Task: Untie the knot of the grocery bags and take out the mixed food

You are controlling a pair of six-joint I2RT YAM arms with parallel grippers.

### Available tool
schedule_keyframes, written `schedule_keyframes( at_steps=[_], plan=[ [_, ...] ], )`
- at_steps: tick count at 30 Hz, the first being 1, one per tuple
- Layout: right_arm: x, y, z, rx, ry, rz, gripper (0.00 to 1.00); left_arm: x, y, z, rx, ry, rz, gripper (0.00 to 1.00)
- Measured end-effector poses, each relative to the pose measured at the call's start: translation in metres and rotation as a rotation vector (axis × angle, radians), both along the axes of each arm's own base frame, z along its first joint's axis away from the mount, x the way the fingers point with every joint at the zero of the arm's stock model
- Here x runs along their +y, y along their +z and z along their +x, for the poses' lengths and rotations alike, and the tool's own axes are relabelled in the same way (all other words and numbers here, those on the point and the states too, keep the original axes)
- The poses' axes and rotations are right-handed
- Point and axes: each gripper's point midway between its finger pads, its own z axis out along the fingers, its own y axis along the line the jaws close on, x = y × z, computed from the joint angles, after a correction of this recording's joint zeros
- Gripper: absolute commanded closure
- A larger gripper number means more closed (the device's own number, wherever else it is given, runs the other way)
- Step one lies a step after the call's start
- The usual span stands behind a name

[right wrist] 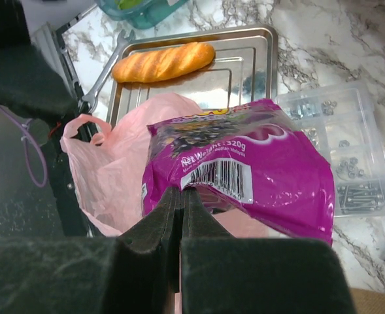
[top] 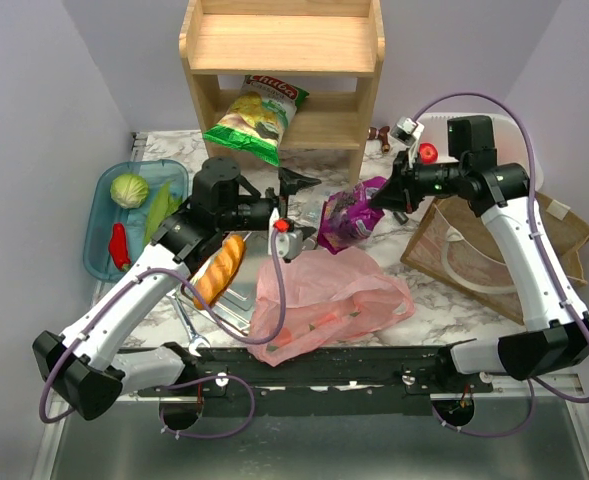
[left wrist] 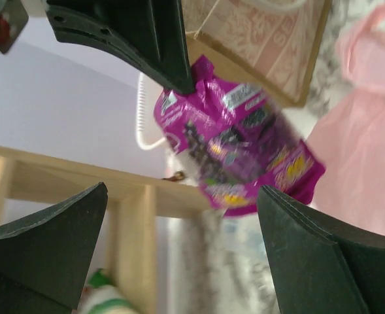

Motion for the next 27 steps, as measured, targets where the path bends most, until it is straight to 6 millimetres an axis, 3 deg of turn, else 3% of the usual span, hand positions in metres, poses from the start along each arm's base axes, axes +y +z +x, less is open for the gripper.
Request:
schedule_keyframes(
  at_steps=[5,11,17,27],
  plan=[
    [0.005,0.003,0.011,0.004,-0.04,0.043,0.99,-0.028,-0.007,-0.008,0.305,0.073,-0.095,0.02],
    [0.008,0.013,0.019,-0.003,-0.078,0.081,0.99,-0.051,-0.009,-0.008,0.482,0.194,-0.197,0.01],
    [0.009,0.021,0.023,-0.01,-0.103,0.112,0.99,-0.063,-0.007,0.014,0.531,0.329,-0.291,0.02],
    [0.011,0.028,0.023,0.005,-0.122,0.142,0.99,-0.083,-0.04,0.041,0.599,0.482,-0.303,0.02]
  ],
)
